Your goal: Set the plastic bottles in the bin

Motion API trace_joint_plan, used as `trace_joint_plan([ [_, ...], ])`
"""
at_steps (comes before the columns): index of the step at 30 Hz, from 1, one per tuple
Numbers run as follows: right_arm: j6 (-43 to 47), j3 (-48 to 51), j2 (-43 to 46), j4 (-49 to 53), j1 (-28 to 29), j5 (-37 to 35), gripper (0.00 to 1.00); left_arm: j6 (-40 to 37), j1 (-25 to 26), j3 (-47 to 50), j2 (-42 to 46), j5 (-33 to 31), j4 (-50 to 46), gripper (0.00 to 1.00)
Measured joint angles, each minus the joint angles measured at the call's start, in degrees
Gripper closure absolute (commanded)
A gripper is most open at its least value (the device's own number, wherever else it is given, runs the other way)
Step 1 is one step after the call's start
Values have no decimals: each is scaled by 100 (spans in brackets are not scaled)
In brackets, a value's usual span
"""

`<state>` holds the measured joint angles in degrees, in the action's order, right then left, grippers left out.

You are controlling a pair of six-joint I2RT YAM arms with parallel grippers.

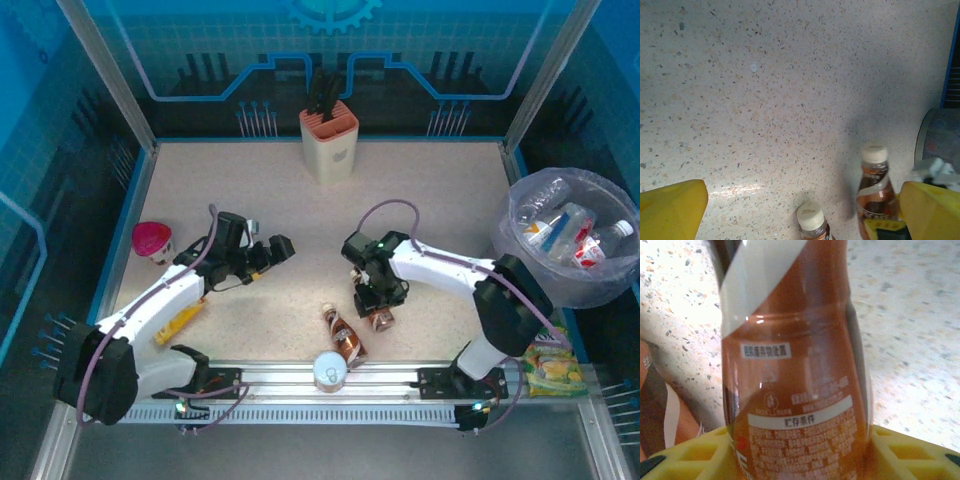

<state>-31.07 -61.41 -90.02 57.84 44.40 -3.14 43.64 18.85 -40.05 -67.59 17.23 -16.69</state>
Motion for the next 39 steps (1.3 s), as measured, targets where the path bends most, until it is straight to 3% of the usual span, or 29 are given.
trace_joint_plan([
  [4,24,-710,472,535,-214,-391,48,-2,0,-2,-98,4,52,1],
  [8,168,-1609,1152,1141,-925,-883,49,-2,0,-17,-210,20,68,1],
  [11,385,-2280,1598,1576,-1893,-1239,49,-2,0,-63,-245,31,72,1],
  [15,811,-3250,1952,1974,-3628,-1480,49,-2,0,-107,-260,66,122,1],
  [20,1250,-4201,1996,2107,-5611,-1207,49,0,0,-153,-260,98,203,1],
  [23,1410,-4513,1893,2122,-6400,-894,48,-2,0,-155,-254,105,199,1],
  [30,1558,-4354,1445,1956,-7528,-404,47,-22,0,-155,-85,103,155,1],
  [39,1569,-3539,1316,1333,-7709,-22,45,-22,0,-155,-48,105,151,1],
])
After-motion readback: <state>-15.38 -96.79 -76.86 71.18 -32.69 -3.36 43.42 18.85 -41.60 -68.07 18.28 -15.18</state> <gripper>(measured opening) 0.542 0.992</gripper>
